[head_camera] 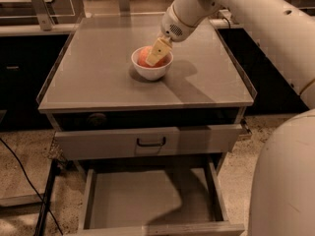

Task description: Place apple into middle drawer

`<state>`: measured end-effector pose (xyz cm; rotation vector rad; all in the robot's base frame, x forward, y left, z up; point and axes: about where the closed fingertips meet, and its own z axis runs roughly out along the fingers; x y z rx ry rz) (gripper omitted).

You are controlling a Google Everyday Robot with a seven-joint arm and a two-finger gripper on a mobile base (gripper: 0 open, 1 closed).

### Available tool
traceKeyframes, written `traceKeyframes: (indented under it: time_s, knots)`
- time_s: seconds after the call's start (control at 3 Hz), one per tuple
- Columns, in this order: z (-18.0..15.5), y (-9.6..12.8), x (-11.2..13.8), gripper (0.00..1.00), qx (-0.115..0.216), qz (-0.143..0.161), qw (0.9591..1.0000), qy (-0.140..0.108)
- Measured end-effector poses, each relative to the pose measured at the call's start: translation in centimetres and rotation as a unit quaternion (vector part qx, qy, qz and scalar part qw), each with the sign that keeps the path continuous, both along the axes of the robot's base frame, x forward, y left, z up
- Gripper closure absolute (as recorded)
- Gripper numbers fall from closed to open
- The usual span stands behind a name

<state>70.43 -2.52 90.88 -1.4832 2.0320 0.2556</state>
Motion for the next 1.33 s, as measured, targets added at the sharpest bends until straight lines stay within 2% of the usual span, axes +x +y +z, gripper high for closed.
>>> traceKeyframes:
  time_s: [0.33,0.67,1.0,1.33]
  knots:
    - [0.0,0.0,0.0,0.39,0.000,0.000,1.0000,0.000]
    - [-0.2,0.2,0.0,0.49,-0.001,0.001,1.0000,0.002]
    - [-0.4,0.4,0.0,0.51,-0.001,0.003,1.0000,0.004]
    - [-0.9,1.2,-0.1,0.44,-0.003,0.011,0.9999,0.009]
